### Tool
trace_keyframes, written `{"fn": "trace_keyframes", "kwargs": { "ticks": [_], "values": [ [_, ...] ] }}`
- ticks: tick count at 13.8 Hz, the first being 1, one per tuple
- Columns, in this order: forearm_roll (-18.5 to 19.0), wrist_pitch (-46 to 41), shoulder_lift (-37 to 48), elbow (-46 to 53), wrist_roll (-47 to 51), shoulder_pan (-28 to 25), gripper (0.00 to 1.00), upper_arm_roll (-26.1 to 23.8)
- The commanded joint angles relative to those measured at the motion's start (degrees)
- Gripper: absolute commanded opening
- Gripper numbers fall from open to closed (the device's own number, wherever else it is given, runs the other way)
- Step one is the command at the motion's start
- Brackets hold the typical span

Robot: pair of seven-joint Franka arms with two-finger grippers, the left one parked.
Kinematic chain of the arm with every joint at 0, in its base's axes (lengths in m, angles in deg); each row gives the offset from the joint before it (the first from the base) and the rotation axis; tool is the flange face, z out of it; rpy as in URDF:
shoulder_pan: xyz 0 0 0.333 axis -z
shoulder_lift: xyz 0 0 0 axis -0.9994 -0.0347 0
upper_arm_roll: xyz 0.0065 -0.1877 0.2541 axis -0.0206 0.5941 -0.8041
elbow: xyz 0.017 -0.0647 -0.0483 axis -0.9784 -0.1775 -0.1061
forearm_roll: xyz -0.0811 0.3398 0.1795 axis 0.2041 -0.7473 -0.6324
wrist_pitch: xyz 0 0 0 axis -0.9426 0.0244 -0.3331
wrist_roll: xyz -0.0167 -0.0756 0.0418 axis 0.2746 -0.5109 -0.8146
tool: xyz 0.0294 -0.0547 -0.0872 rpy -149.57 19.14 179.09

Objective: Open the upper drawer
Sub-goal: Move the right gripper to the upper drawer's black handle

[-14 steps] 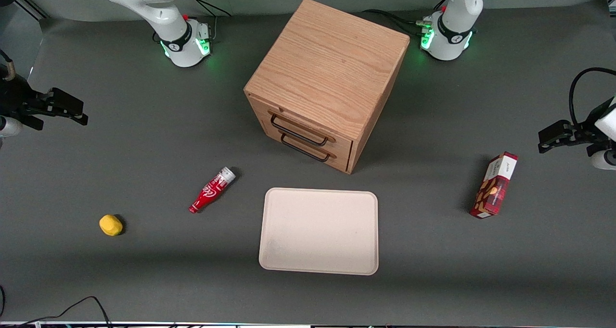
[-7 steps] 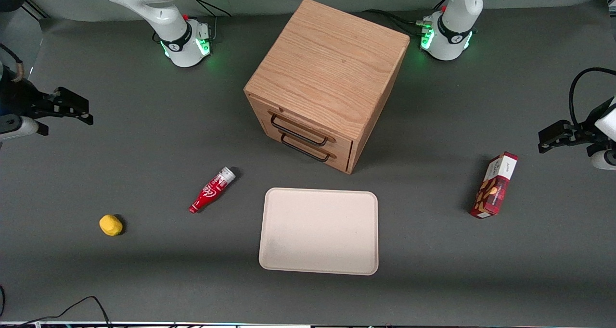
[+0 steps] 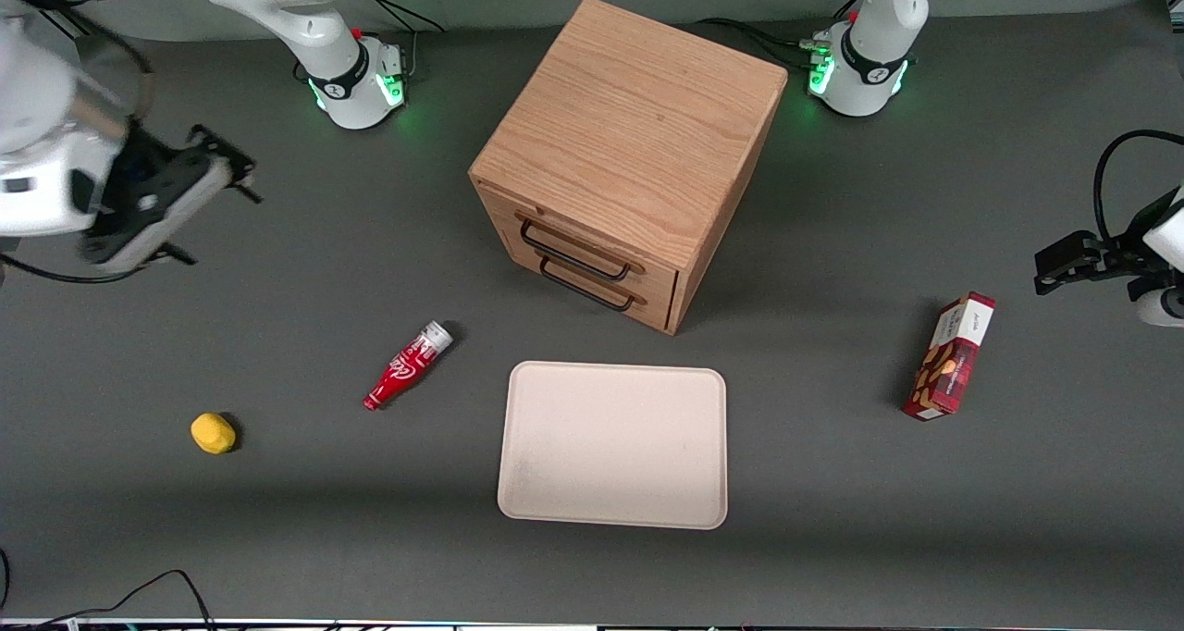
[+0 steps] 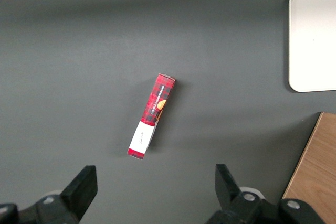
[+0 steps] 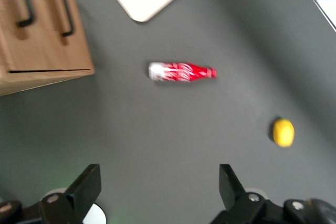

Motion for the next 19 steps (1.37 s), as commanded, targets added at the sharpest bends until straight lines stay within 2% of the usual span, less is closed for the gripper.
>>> {"fn": "trace_keyframes", "kwargs": {
  "ticks": [1,3,5,9,13,19],
  "values": [
    [0.2,0.4,-3.4,1.7,-1.1,0.1,1.0,-4.8],
    [0.2,3.1,-6.1,1.7,-0.3,-0.1,1.0,-8.6],
    [-1.9,3.9,-9.3,1.8,0.7,-0.2,1.0,-11.4],
    [-3.3,10.0,-14.0,1.8,8.8,-2.9,1.0,-13.1],
    [-3.3,16.9,-19.8,1.7,15.1,-3.0,1.0,-17.7],
    [-3.3,22.2,-25.7,1.7,15.6,-3.5,1.0,-19.8]
  ]
}}
